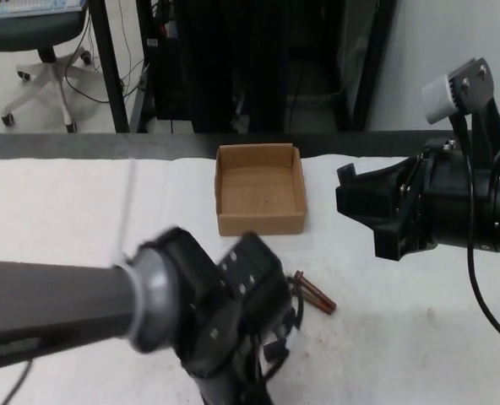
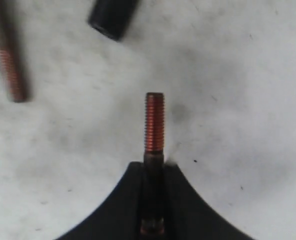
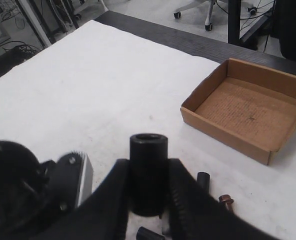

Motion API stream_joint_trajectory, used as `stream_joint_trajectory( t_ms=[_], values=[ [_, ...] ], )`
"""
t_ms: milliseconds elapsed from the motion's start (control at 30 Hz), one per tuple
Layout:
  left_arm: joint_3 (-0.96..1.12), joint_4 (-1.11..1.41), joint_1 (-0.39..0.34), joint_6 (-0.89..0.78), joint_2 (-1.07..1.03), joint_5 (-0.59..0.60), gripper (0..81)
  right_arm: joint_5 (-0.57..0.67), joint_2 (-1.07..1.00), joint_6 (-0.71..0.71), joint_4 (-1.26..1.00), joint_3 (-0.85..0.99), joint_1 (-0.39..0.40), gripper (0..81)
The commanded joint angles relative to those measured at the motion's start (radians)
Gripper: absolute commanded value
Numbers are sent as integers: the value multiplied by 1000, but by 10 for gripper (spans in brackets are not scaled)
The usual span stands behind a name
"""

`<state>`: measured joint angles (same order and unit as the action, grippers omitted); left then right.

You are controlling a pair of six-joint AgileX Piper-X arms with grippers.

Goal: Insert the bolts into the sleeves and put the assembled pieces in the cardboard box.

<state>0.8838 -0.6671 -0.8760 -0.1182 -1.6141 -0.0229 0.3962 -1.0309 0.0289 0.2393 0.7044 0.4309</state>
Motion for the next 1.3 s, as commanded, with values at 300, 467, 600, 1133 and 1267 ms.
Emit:
stream_joint_trajectory(
  t_ms=[300,467,600,1133,1267],
  values=[
    [-13,65,272,-1324,162,-148,3,7,63,31,-4,12,-3,8],
    [-68,49,291,-1864,161,-135,3,7,116,31,-4,12,-3,8],
    [-121,49,284,-2227,162,-60,3,7,137,31,-4,12,-3,8],
    [-232,110,289,-2234,156,-73,62,7,140,31,-4,12,-3,8],
    [-232,236,289,-2173,156,-103,338,7,140,31,-4,12,-3,8]
  ],
)
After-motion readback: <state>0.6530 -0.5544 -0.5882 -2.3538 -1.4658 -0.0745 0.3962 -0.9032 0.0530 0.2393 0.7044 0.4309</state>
